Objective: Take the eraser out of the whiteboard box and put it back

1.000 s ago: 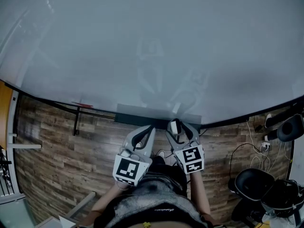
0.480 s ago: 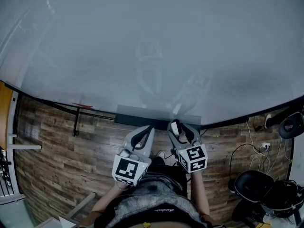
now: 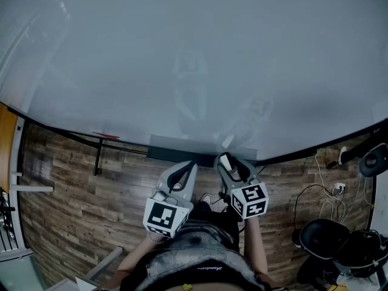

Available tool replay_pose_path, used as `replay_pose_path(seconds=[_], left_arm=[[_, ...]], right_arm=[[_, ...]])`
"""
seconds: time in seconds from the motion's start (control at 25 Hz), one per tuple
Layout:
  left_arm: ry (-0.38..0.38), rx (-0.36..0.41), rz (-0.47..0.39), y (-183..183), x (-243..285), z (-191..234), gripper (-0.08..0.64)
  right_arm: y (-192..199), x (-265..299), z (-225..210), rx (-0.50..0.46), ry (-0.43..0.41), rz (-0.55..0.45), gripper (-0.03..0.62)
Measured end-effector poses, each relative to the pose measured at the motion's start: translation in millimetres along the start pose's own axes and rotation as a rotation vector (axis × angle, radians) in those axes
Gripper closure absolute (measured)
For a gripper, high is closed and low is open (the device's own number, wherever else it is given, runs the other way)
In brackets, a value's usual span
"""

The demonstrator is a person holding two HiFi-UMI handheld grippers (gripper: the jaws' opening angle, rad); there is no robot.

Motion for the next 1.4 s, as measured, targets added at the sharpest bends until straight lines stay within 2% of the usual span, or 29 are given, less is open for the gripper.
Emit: replay_pose_path(seconds=[0.2, 0.32, 0.44, 0.56, 0.88, 1.4], left_arm=[[-0.009, -0.046, 0.004, -1, -3, -2, 0.56], [0.009, 0.015, -0.001, 2, -4, -4, 0.56], [0.014, 0.02, 0.002, 3, -6, -5, 0.56], [0.013, -0.008, 0.008, 4, -7, -8, 0.56], [0.038, 0.037, 0.017, 7, -7, -14, 0.56], [0.052, 0.028, 0.014, 6, -8, -17, 0.56]], right_arm=[[6, 2, 0, -0.095, 0.105, 0.024, 0.4], [6, 2, 0, -0.117, 0.142, 0.026, 0.402], [6, 2, 1, -0.118, 0.159, 0.025, 0.407], [6, 3, 1, -0.116, 0.163, 0.021, 0.411], [6, 4, 2, -0.109, 0.153, 0.009, 0.419], [6, 4, 1, -0.102, 0.154, -0.023, 0.422]])
Point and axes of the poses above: the fingertips, and each gripper's own axes: x forward along the fingers, z to its left, y out of its underside, the point moved 2 cm from there along -x, backward along the fingers, and after that the axes turned 11 degrees about x, right-handed, at the moved point
